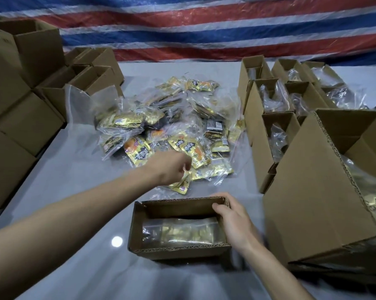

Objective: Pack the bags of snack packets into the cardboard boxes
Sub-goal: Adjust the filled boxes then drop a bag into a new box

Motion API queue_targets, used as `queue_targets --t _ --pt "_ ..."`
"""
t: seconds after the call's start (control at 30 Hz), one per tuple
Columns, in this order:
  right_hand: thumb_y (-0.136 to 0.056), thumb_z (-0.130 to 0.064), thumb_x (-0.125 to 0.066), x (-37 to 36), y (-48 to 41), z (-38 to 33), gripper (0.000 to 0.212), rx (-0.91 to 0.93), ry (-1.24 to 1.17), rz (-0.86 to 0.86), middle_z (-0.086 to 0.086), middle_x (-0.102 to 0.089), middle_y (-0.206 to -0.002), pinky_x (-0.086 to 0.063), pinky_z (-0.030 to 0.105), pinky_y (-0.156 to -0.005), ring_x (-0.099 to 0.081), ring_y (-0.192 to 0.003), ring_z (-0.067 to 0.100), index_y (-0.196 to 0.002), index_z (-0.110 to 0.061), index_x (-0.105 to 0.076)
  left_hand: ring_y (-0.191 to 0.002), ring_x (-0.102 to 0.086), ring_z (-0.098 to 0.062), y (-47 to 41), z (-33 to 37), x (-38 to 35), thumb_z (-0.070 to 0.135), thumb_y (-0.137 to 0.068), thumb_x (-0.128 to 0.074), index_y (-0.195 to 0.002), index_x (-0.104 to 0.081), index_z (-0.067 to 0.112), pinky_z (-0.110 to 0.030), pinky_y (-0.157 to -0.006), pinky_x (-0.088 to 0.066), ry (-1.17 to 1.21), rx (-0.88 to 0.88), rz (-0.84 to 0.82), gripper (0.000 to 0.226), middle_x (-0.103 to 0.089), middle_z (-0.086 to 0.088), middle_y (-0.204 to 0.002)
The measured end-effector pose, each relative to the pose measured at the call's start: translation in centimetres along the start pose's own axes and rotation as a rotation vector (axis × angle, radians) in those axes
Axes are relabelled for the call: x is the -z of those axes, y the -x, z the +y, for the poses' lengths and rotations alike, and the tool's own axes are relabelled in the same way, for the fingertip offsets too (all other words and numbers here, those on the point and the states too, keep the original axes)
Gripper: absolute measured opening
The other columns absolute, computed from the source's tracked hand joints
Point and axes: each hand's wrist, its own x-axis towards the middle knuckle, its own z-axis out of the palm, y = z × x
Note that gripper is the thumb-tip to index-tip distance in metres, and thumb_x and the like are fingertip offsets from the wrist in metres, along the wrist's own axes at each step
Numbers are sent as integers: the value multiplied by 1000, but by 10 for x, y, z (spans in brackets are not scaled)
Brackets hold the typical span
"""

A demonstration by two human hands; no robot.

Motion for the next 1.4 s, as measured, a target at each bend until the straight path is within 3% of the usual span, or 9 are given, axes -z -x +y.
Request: queue_targets --t 0.23,0.47,0.6,0.7,0.8,0.9,1.1,1.27,1.4 --pt "-88 -22 -59 -3 1 2 15 19 -31 6 -15 -68 -85 -39 9 -70 -59 -83 -2 -88 -36 -66 -107 -54 -18 -62 6 -50 23 -91 -65 -127 -53 21 -40 -101 -43 -258 -179 -104 38 -53 -1 -119" --pt "-74 -41 -52 -1 0 6 28 -23 -53 -19 -12 -67 -86 -42 17 -72 -59 -80 1 -98 -36 -65 -93 -61 -18 -72 -1 -66 18 -93 -58 -110 -61 21 -31 -86 -44 -188 -186 -115 17 -66 4 -101" --pt "-75 -42 -51 -1 3 5 31 -39 -60 -27 -15 -66 -87 -41 25 -77 -59 -84 1 -102 -36 -65 -74 -58 -16 -65 -13 -54 13 -84 -56 -81 -62 22 -25 -56 -42 -115 -87 -320 11 -59 5 -76" --pt "-76 -44 -50 0 5 4 31 -38 -44 -34 -18 -65 -90 -40 25 -77 -58 -85 -2 -103 -38 -64 -65 -61 -8 -59 -25 -40 9 -83 -56 -74 -69 16 -23 -56 -44 205 10 -509 18 -69 2 -73" --pt "-92 -38 -55 2 7 4 15 -58 -15 -41 -19 -64 -90 -41 25 -77 -58 -87 0 -104 -42 -62 -68 -66 -13 -59 -39 -30 6 -88 -56 -82 -70 7 -25 -61 -49 485 139 -279 15 -71 -4 -78" --pt "-96 -29 -56 3 7 3 15 -66 4 -53 -14 -66 -92 -42 28 -79 -61 -91 5 -103 -41 -62 -90 -63 -20 -69 -64 -30 5 -92 -51 -98 -64 10 -32 -81 -54 262 291 117 16 -67 -6 -101" --pt "-96 -27 -56 2 7 2 16 -68 20 -55 -11 -62 -97 -41 26 -79 -59 -90 7 -102 -41 -62 -96 -57 -25 -70 -96 -52 5 -87 -62 -130 -43 8 -37 -80 -54 186 534 82 47 -58 -13 -118" --pt "-96 -25 -55 5 5 2 15 -49 12 -53 -15 -59 -81 -40 21 -69 -53 -71 -1 -99 -38 -62 -76 -56 -18 -70 -87 -43 23 -91 -61 -100 -56 12 -46 -98 -45 0 624 2 15 -58 -1 -80" --pt "-96 -20 -55 4 4 2 18 -13 3 -58 -17 -61 -77 -38 7 -62 -53 -71 -4 -97 -37 -63 -65 -53 -17 -65 -76 -36 29 -101 -41 -71 -54 14 -45 -95 -40 141 635 70 36 -56 0 -67"
